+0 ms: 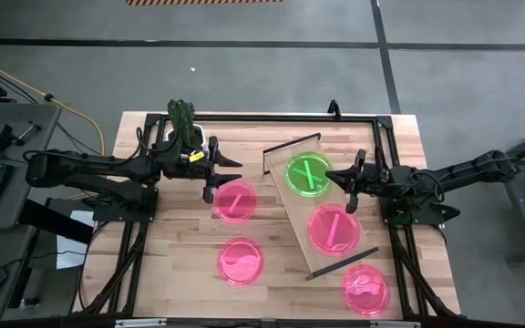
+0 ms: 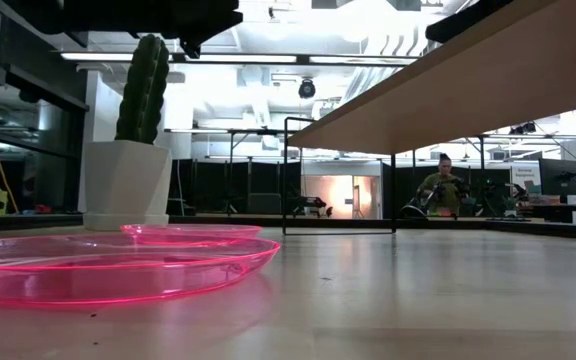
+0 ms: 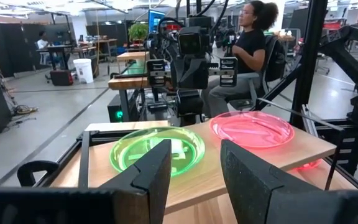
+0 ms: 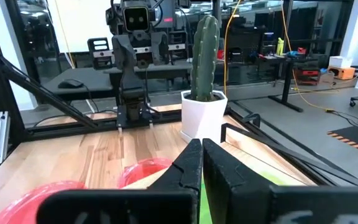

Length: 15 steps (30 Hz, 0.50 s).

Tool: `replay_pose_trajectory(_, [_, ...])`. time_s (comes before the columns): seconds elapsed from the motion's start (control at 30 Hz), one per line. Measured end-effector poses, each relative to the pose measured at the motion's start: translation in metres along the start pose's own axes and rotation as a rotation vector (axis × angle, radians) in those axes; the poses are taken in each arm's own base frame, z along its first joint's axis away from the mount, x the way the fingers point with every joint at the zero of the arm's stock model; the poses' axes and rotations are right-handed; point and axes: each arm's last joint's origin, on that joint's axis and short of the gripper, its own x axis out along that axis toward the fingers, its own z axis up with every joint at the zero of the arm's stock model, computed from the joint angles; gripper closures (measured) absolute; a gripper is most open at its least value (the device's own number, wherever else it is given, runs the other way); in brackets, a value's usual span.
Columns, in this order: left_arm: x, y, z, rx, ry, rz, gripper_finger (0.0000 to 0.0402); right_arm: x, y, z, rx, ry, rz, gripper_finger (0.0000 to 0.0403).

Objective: Place and stack plates onto a shelf
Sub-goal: Stack the top left pink plate on top of the other pink plate on the shelf

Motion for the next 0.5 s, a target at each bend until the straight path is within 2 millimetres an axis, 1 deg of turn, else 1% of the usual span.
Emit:
replay_pose_trajectory(0.33, [0.0,0.0007,0.0005,0.003,-0.004,0.022,0.0273,-0.0002,-0.0002,0.0006,-0.006,-0.003,-0.002,0.0403])
replay_pose_trajectory(0.5, [0.0,0.0006,-0.0007,0.032,0.008,0.021,0.0273,-0.0002,-0.0008,0.0006,-0.007,-0.004,-0.024,0.0403])
